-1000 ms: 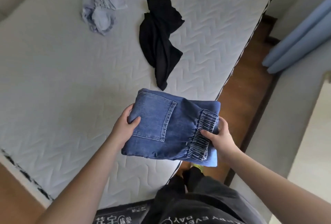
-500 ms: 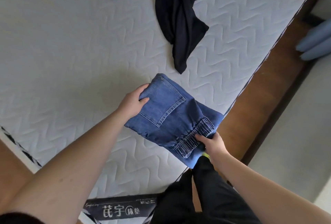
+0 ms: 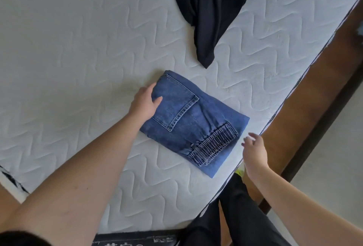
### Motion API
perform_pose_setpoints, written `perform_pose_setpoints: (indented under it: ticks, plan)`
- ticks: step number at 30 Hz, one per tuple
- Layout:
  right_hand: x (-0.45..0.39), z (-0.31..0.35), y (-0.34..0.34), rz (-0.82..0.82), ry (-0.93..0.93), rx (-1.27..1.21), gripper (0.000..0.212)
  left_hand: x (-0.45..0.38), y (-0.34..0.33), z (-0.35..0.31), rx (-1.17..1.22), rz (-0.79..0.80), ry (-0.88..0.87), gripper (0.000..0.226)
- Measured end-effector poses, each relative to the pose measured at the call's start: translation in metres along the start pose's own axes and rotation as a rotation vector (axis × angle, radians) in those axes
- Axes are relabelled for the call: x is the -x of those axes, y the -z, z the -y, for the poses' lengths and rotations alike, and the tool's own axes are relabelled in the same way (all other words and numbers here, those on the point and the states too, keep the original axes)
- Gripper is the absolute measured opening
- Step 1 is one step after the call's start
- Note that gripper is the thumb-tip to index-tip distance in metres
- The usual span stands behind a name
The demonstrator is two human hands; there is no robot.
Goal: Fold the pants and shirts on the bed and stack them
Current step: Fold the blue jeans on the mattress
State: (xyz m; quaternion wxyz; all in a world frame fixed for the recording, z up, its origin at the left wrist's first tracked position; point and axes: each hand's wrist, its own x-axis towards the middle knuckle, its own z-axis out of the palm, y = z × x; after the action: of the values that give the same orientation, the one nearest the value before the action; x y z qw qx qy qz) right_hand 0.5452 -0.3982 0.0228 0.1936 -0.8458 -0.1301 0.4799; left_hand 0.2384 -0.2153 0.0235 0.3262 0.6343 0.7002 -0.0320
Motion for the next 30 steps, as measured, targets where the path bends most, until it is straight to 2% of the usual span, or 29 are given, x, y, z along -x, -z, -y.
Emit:
perform_pose_setpoints:
  ticks: [4,6,9,11,13,15,18,22,24,26,28,30]
  plan:
    - [-0.014,0.023,0.002,0.054,0.386,0.171,0.056,-0.026,-0.011,-0.010,-0.068,-0.060,0.039,0.061]
    - [-0.025,0.033,-0.007,0.105,0.496,0.458,0.076,-0.046,-0.014,-0.017,-0.036,-0.023,0.089,0.063]
    - [-0.044,0.047,-0.020,0.106,0.532,0.851,0.104,-0.071,-0.015,-0.021,0.095,0.019,0.124,0.056]
    - [-0.058,0.050,-0.025,0.109,0.521,0.953,0.101,-0.081,-0.011,-0.020,0.200,0.122,0.184,0.055]
    - [-0.068,0.054,-0.027,0.248,0.471,0.915,0.083,-0.090,-0.002,-0.020,0.286,0.261,0.194,0.050]
    - [-0.072,0.053,-0.026,0.409,0.356,0.789,0.068,-0.096,0.006,-0.024,0.285,0.317,0.114,0.033]
    - [-0.072,0.049,-0.018,0.407,0.341,0.758,0.065,-0.097,-0.001,-0.038,0.090,0.193,-0.007,0.027]
    - [-0.066,0.037,-0.018,0.154,0.464,0.984,0.077,-0.092,-0.033,-0.046,-0.007,0.068,0.036,0.044]
    - [-0.058,0.032,-0.021,0.033,0.522,1.030,0.087,-0.084,-0.037,-0.048,-0.151,0.000,0.061,0.053]
    - [-0.049,0.029,-0.025,-0.051,0.666,1.020,0.092,-0.067,-0.039,-0.049,-0.220,-0.146,0.008,0.054]
    - [-0.041,0.034,-0.028,-0.072,0.866,0.922,0.082,-0.041,-0.046,-0.049,-0.218,-0.312,-0.098,0.052]
    - [-0.034,0.048,-0.040,-0.053,1.004,0.821,0.069,-0.012,-0.056,-0.044,-0.242,-0.457,-0.128,0.049]
